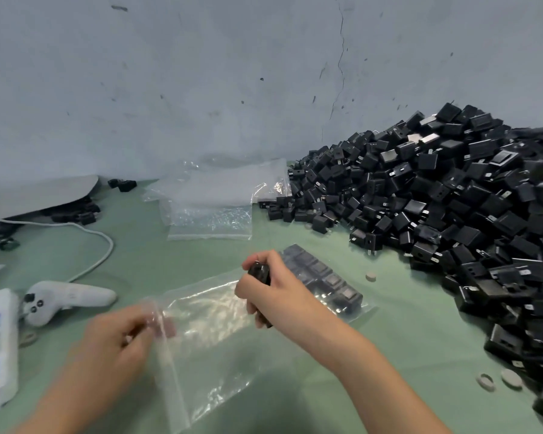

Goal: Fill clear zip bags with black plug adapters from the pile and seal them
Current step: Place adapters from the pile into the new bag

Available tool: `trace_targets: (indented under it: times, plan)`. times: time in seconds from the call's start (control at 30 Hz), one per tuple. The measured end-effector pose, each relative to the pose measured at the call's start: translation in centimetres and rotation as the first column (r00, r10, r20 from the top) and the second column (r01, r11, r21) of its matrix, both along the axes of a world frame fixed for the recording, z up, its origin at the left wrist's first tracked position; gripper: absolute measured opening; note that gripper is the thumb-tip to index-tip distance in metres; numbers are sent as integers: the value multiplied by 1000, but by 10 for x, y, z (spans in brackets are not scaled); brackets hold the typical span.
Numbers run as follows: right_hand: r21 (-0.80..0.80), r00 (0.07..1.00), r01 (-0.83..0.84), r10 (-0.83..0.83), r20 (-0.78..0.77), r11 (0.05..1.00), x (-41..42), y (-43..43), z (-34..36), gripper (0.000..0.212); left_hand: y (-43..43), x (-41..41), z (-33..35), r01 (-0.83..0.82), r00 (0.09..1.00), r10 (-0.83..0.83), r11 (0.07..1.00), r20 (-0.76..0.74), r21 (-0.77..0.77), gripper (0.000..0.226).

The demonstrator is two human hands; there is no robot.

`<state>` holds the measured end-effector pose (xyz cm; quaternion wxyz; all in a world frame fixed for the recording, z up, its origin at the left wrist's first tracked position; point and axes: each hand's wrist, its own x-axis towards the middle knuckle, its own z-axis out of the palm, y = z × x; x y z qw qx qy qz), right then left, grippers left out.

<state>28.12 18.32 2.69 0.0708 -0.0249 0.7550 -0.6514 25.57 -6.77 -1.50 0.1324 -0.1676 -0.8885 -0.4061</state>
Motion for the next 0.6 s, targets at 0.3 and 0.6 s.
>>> trace_targets:
  times: [0.3,0.6]
  plan:
    - [-225,988,-57,23,-150,973,7,-12,-1,37,38,23,48,16,996,12,946,-85,323,26]
    - [-315,967,-177,105,-232,932,9,-29,1,32,42,32,50,102,993,-79,953,-92,285,38]
